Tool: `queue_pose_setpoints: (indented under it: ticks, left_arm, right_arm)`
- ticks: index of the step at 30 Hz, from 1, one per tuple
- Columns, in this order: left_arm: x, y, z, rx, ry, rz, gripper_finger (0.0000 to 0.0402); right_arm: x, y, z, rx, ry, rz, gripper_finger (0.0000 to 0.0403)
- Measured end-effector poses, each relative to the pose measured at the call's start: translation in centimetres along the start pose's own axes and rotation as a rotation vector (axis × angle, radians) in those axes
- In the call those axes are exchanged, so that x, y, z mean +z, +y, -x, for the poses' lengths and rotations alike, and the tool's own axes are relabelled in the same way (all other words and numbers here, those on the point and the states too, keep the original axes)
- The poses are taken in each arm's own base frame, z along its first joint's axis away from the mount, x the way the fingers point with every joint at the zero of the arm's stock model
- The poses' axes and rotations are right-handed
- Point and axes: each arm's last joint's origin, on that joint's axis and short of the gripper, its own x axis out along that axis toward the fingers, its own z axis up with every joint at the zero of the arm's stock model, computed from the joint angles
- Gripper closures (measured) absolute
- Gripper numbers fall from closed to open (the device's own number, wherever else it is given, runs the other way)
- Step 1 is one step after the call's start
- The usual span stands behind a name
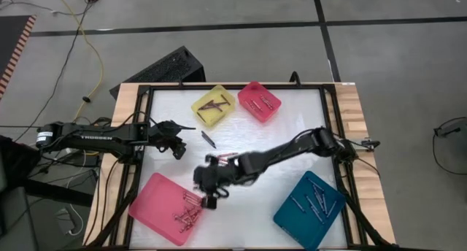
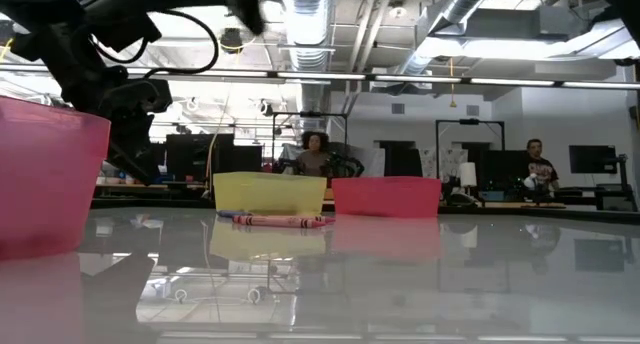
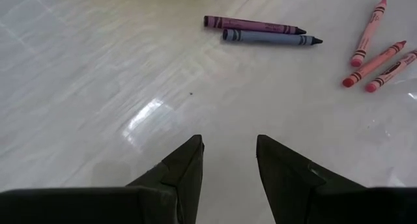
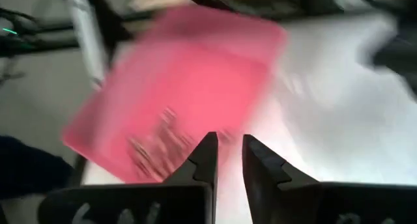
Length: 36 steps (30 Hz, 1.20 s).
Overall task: Sort crayons
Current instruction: Put the pink crayon into the red bin
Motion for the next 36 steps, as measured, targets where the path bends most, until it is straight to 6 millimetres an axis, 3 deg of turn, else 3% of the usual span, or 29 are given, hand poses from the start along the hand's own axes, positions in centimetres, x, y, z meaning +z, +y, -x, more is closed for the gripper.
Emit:
queue_pose_setpoints:
  ticks: [7, 12, 20, 28, 36]
  left_arm:
    - [0.0, 0.0, 0.0, -0.003, 0.001, 0.011, 0.0269]
    - [0.0, 0.0, 0.0, -0.002, 0.001, 0.012, 0.0269]
    - [0.0, 0.0, 0.0, 0.002, -0.002, 0.011, 0.0269]
    - [0.0, 0.0, 0.0, 0.003, -0.003, -0.002, 0.0269]
    - [0.0, 0.0, 0.0, 0.003, -0.003, -0.002, 0.0269]
  right_arm:
    - [-0.4, -4.5, 3.2, -0.207, 0.368, -0.124, 0.0337]
    - [-1.4, -6.8, 3.8, -0.289, 0.537, -0.104, 0.0336]
    - [-1.2, -8.6, 3.6, -0.322, 0.567, 0.116, 0.0308]
    - [-0.6, -12.2, 3.2, -0.336, 0.565, 0.168, 0.0245]
    - [-2.9, -14.4, 1.1, -0.278, 0.594, 0.154, 0.0230]
